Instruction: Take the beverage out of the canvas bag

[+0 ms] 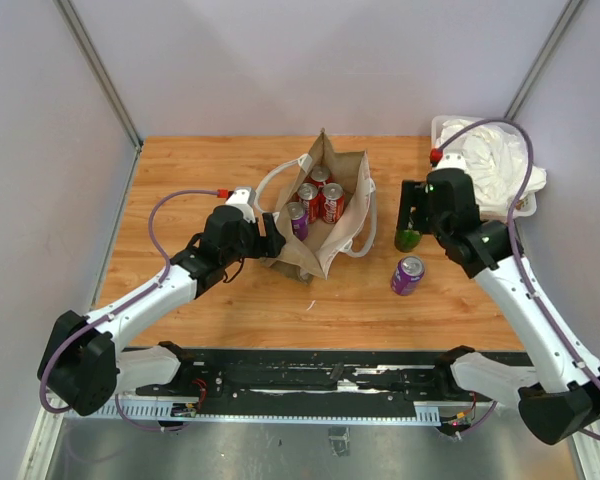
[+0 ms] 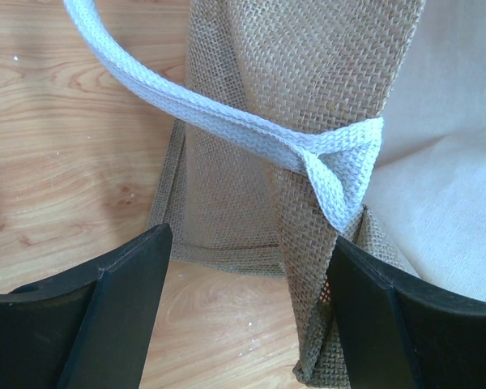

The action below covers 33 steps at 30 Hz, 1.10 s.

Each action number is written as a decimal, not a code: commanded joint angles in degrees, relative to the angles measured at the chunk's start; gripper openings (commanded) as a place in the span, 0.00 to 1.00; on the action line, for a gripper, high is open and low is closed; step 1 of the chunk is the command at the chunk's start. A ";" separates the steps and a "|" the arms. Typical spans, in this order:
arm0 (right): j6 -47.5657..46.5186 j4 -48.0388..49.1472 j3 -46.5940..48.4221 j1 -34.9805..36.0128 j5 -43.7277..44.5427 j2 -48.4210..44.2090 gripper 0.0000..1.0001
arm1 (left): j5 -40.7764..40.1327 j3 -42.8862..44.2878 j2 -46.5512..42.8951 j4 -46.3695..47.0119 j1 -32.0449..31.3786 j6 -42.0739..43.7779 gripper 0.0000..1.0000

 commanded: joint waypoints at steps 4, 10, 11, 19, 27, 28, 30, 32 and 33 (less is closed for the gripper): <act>-7.96 -4.71 18.39 4.60 -3.63 7.02 0.77 | 1.67 -1.50 1.85 -4.55 -1.12 0.93 0.80; -14.89 -7.71 32.41 11.89 -7.09 19.17 0.81 | 1.53 -0.84 1.98 -4.59 -1.12 1.03 0.80; -15.43 -7.61 33.67 12.48 -7.43 20.92 0.81 | 1.49 -0.67 1.93 -4.61 -1.12 1.02 0.80; -16.90 -5.30 36.76 12.76 -12.66 30.59 0.82 | 1.35 -0.52 1.58 -4.68 -1.12 0.98 0.80; -20.89 -4.94 41.27 11.80 -12.98 42.37 0.83 | 1.57 -1.75 1.42 -3.92 -1.12 0.37 0.80; -21.07 -4.59 41.71 10.94 -13.60 43.51 0.82 | 1.77 -1.90 1.40 -3.86 -1.12 0.30 0.80; -20.71 -3.84 42.19 9.15 -16.29 45.62 0.82 | 1.93 -1.88 1.61 -3.76 -1.12 0.33 0.80; -19.91 -2.98 42.54 7.23 -19.74 47.41 0.82 | 1.86 -1.67 1.87 -3.97 -1.12 0.62 0.80; -19.73 -2.57 42.85 6.40 -21.11 48.16 0.82 | 1.80 -1.56 2.05 -4.04 -1.12 0.81 0.80</act>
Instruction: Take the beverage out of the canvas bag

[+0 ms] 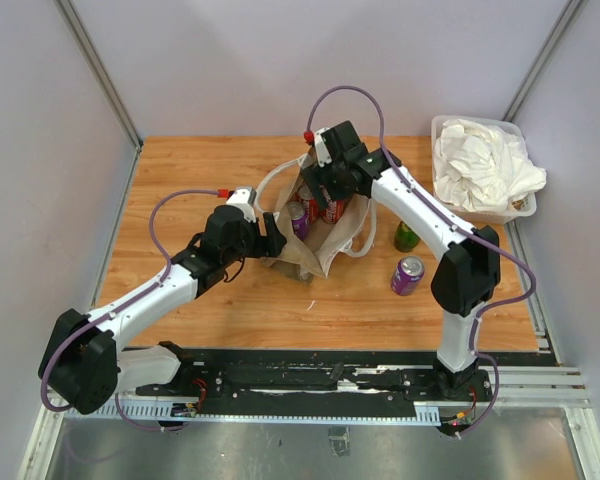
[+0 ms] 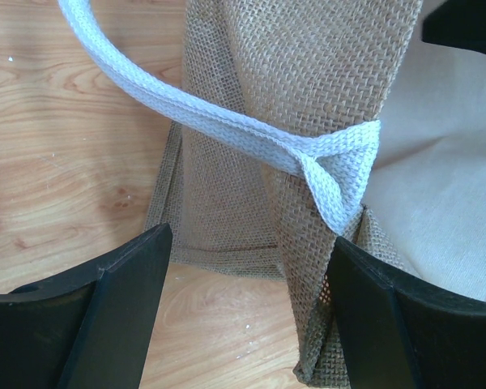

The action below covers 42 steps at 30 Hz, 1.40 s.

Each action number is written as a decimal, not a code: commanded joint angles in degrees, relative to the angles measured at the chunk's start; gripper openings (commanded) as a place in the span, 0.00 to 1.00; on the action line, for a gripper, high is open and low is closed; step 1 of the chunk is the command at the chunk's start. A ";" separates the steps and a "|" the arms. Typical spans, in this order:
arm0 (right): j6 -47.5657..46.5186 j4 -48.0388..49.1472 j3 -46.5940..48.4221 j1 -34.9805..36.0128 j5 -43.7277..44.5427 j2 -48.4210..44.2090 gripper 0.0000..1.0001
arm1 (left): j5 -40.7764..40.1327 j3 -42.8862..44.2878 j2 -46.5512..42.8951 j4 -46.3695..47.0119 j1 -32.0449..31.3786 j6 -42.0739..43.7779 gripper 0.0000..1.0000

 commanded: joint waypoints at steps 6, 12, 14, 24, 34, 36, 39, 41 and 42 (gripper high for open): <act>-1.84 3.15 3.66 -5.43 -5.74 5.23 0.86 | 1.50 -1.34 3.31 -4.53 -1.12 1.55 0.81; -2.97 3.83 4.56 -6.03 -5.18 8.88 0.88 | 2.11 -0.54 4.80 -4.17 -1.12 1.64 0.81; -3.13 3.85 4.79 -6.19 -5.48 9.81 0.88 | 2.04 -0.28 4.98 -4.26 -1.11 1.90 0.81; -3.48 3.83 3.75 -6.35 -5.28 13.63 0.86 | 2.02 -0.47 4.91 -4.78 -1.12 1.87 0.81; -3.48 4.10 5.09 -6.70 -5.24 17.51 0.84 | 1.50 -0.43 3.67 -6.05 -1.12 1.96 0.81; -3.44 4.26 5.62 -6.70 -4.86 18.32 0.82 | 1.49 -0.29 3.62 -6.29 -1.12 2.04 0.81; -3.35 4.84 6.10 -6.70 -4.05 19.34 0.79 | 1.43 -0.34 3.47 -6.79 -1.10 2.30 0.81; -3.39 5.31 6.11 -6.70 -3.36 19.71 0.76 | 1.24 -0.46 3.23 -7.07 -1.12 2.39 0.81; -3.35 5.59 6.14 -6.70 -3.05 19.90 0.76 | 1.13 -0.54 3.07 -7.14 -1.12 2.46 0.81</act>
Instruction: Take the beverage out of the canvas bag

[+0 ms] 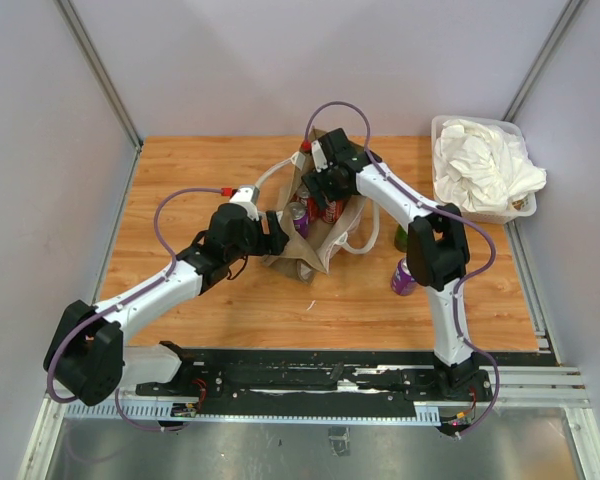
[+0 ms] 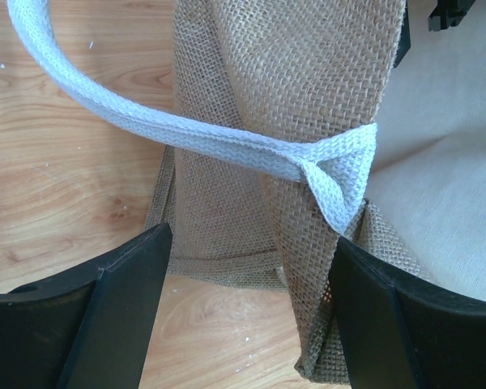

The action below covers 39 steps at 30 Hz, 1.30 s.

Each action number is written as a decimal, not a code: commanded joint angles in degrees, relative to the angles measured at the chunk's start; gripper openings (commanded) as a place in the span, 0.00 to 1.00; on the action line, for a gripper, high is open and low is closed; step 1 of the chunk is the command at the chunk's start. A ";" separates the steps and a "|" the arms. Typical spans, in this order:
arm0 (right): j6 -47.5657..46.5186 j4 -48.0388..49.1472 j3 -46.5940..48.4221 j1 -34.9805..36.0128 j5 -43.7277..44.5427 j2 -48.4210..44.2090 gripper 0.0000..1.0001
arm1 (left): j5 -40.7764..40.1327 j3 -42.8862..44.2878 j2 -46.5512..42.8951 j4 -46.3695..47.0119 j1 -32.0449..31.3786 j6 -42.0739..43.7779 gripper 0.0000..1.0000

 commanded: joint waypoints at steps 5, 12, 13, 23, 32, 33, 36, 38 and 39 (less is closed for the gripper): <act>0.33 1.05 0.51 -1.16 3.59 3.30 0.59 | 0.70 -1.39 -0.21 -9.51 -1.08 2.60 0.81; 0.40 2.17 -2.63 -1.11 4.89 0.74 0.01 | 1.00 -1.17 0.30 -9.06 -1.08 2.45 0.81; 0.34 2.52 -3.36 -1.15 4.86 -0.09 0.01 | 1.02 -1.22 0.34 -8.96 -1.08 2.36 0.81; 0.67 4.42 -2.40 -0.93 0.93 -10.44 0.01 | 1.19 -1.13 -0.17 -8.17 -1.08 2.02 0.81; -0.51 3.31 -0.68 1.63 3.31 -22.52 0.01 | 1.28 -1.41 -0.84 -7.27 -1.07 1.72 0.81; -0.62 2.82 -0.62 2.11 3.91 -23.83 0.01 | 1.35 -1.52 -0.94 -7.19 -1.08 1.62 0.81; -1.05 0.52 -0.42 3.61 6.59 -28.07 0.01 | 1.43 -1.73 -1.36 -7.02 -1.08 1.51 0.81; -1.17 -1.52 -0.55 4.49 8.56 -30.84 0.01 | 1.32 -1.95 -1.62 -6.85 -1.08 1.51 0.81; -1.05 -2.37 -0.96 4.86 9.45 -32.32 0.01 | 1.28 -2.08 -1.72 -6.84 -1.08 1.52 0.81</act>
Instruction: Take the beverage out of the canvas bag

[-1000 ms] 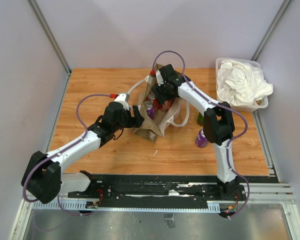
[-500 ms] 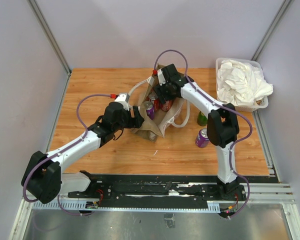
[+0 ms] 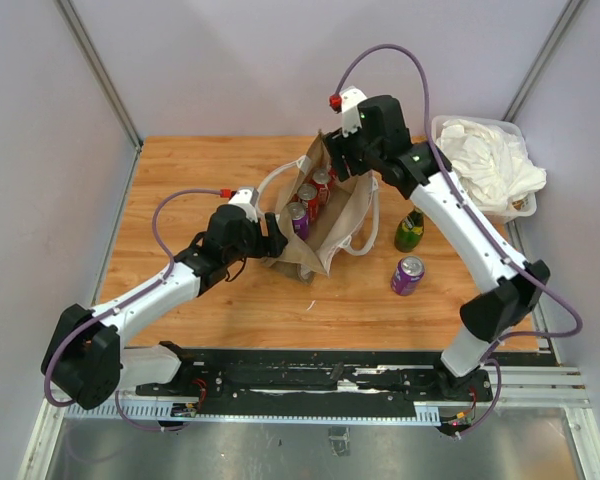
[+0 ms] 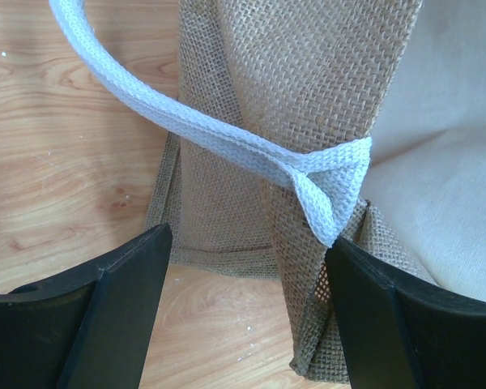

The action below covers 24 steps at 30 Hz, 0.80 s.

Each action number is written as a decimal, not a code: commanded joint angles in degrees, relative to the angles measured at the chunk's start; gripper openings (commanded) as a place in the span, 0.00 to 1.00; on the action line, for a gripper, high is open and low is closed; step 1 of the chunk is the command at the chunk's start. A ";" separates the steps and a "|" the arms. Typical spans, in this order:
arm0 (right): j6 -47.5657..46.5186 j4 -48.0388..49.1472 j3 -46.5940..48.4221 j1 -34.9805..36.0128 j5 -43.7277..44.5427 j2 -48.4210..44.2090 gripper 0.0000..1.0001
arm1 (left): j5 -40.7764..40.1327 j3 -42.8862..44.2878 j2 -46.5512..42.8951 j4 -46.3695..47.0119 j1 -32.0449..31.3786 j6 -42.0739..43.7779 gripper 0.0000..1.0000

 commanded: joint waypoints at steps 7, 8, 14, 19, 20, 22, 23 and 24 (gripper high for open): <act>2.57 -4.84 -9.92 4.11 10.32 -20.25 0.01 | 1.20 -2.31 -0.78 -4.93 -1.08 1.36 0.81; 3.01 -5.23 -12.82 4.52 11.43 -22.39 0.01 | 1.14 -2.30 -0.74 -4.87 -1.08 1.28 0.81; 7.49 -10.31 -22.27 5.94 15.82 -33.24 0.01 | 1.34 -1.76 0.19 -4.98 -1.08 1.39 0.81; 11.44 -11.47 -29.03 5.95 15.03 -37.19 0.01 | 1.47 -1.22 0.70 -4.87 -1.08 1.18 0.80; 12.01 -11.23 -30.25 5.93 14.37 -37.31 0.01 | 1.47 -1.10 0.79 -4.91 -1.08 1.11 0.81; 12.88 -9.67 -32.34 5.94 12.75 -37.28 0.01 | 1.41 -0.88 0.88 -5.10 -1.08 1.17 0.81; 13.25 -8.94 -33.26 5.92 11.98 -37.00 0.01 | 1.39 -0.85 0.88 -5.20 -1.08 1.25 0.81; 13.61 -8.19 -34.12 5.96 11.26 -36.58 0.01 | 1.38 -0.85 0.91 -5.38 -1.08 1.20 0.80</act>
